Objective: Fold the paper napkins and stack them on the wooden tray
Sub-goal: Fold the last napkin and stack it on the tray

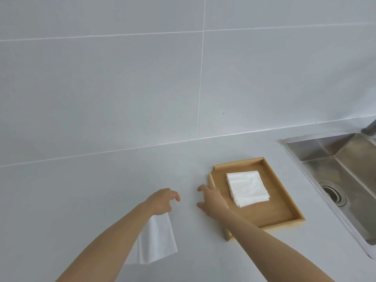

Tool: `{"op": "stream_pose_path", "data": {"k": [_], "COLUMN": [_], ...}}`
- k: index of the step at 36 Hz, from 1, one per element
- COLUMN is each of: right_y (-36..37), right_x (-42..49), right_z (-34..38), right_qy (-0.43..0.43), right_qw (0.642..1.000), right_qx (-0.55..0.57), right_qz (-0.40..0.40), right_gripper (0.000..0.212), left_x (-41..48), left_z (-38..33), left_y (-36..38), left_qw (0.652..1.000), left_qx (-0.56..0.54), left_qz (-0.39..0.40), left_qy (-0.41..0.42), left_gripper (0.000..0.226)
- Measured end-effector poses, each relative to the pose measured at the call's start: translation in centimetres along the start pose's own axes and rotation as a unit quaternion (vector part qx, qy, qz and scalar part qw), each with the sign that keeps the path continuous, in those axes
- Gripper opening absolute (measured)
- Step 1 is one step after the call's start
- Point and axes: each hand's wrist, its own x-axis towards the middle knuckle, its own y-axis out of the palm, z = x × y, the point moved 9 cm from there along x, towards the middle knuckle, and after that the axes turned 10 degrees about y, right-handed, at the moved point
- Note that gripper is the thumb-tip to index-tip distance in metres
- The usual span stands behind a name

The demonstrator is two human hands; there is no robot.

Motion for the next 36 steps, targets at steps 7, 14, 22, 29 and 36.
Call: {"op": "stream_pose_path", "data": {"k": [7,14,22,29,36], "right_y": [4.1,6.7,8.9,9.7,9.5], "right_x": [-2.0,-3.6,-4.8,-4.9,-4.3], "right_z": [1.8,2.6,3.3,4.0,4.2], "right_qy": [0.016,0.049,0.089,0.110,0.128], "right_qw": [1.000,0.998,0.995,0.993,0.989], "right_qx": [-0.009,0.005,0.014,0.004,0.052], "right_qz": [0.026,0.031,0.040,0.042,0.049], "right_gripper": [0.045,0.046,0.049,0.054,0.045], "left_x": [-1.8,-2.3,-2.2,-2.4,-2.7], "left_z": [2.2,2.3,1.9,2.1,3.4], "left_y": [1.2,2.2,2.7,2.5,0.5], "left_qw": [0.997,0.993,0.985,0.978,0.993], "left_qx": [0.071,0.095,0.134,0.173,0.072], "left_qz": [0.035,0.043,0.049,0.055,0.022], "left_qy": [0.013,0.058,0.094,0.101,0.086], "left_gripper": [0.052,0.056,0.043,0.026,0.012]}}
